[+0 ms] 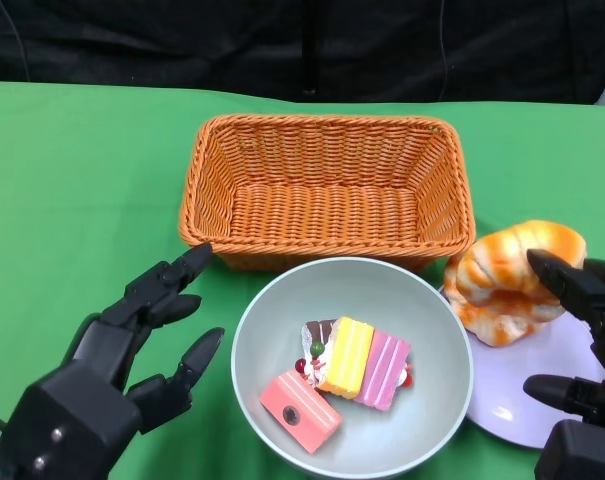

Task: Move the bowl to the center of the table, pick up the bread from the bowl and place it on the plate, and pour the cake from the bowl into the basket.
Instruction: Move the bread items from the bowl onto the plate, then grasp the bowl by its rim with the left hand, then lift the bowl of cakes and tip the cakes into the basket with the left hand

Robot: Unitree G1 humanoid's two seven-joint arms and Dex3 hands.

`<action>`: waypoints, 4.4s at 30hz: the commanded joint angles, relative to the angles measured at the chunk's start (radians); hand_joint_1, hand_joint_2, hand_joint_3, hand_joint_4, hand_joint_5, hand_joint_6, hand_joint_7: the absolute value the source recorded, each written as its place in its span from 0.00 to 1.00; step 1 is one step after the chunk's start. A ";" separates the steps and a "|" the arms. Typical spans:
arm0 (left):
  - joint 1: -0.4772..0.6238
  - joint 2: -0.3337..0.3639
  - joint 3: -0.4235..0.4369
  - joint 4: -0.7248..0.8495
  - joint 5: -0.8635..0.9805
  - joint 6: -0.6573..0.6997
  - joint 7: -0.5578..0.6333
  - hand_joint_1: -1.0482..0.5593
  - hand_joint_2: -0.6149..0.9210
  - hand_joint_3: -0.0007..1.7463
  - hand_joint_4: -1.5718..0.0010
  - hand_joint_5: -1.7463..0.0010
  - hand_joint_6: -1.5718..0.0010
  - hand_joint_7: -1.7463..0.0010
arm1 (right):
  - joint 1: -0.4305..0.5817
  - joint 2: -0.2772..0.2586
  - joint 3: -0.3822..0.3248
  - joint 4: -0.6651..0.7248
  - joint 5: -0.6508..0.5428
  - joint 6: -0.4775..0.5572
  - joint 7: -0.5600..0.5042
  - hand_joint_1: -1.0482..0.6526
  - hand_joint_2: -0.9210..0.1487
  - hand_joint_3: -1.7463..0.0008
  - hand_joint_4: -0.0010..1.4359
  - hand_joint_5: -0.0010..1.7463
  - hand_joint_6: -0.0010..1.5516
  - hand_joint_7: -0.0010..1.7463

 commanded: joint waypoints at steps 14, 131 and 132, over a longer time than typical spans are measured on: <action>0.002 0.014 0.004 0.035 0.037 -0.103 -0.005 0.21 1.00 0.32 1.00 0.40 0.77 0.95 | 0.084 -0.021 -0.060 -0.075 -0.042 -0.022 -0.016 0.15 0.00 0.78 0.01 0.36 0.39 0.05; -0.671 0.660 -0.685 0.635 1.200 -0.915 1.137 0.45 0.98 0.02 0.38 0.00 0.52 0.07 | 0.029 0.174 -0.096 0.185 0.083 -0.539 -0.549 0.34 0.00 0.81 0.16 0.60 0.35 0.12; -0.659 0.666 -0.668 0.616 1.193 -0.920 1.136 0.45 0.98 0.02 0.38 0.00 0.52 0.06 | 0.029 0.175 -0.096 0.186 0.083 -0.538 -0.548 0.34 0.00 0.82 0.16 0.60 0.35 0.13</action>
